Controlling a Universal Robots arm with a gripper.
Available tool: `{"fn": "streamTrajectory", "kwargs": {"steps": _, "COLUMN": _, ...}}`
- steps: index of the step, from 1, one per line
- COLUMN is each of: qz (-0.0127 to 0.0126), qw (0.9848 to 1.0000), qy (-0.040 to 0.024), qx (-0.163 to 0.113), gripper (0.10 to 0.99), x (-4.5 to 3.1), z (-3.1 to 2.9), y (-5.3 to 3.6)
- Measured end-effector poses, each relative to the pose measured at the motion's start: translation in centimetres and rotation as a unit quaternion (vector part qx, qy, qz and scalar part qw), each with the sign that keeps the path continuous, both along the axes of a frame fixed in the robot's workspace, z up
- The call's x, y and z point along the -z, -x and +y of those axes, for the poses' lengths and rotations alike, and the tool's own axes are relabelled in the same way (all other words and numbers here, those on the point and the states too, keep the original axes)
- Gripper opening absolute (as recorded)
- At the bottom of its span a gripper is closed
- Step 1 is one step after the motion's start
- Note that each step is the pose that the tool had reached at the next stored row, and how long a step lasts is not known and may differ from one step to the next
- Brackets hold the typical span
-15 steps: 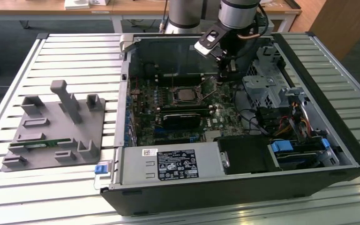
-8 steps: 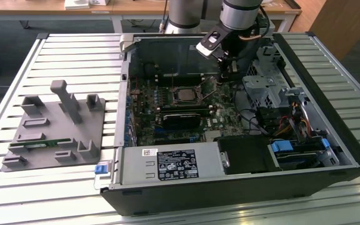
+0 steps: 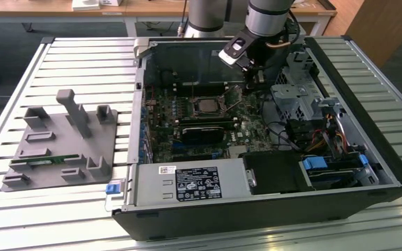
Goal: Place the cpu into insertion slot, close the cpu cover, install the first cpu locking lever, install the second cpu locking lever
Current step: 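Close the cpu cover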
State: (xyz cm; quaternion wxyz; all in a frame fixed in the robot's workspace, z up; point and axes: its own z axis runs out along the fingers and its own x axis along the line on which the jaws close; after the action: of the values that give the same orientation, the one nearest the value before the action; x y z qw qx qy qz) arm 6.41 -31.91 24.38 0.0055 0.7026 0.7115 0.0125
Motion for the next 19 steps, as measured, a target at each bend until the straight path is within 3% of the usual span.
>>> {"fn": "streamTrajectory", "kwargs": {"steps": 11, "qz": 0.0, "qw": 1.0, "qy": -0.0001, "qx": 0.0, "gripper": 0.106, "x": 0.08, "z": 0.0, "y": 1.5}}
{"fn": "streamTrajectory", "kwargs": {"steps": 19, "qz": 0.0, "qw": 1.0, "qy": -0.0001, "qx": 0.0, "gripper": 0.106, "x": 0.08, "z": 0.0, "y": 1.74}}
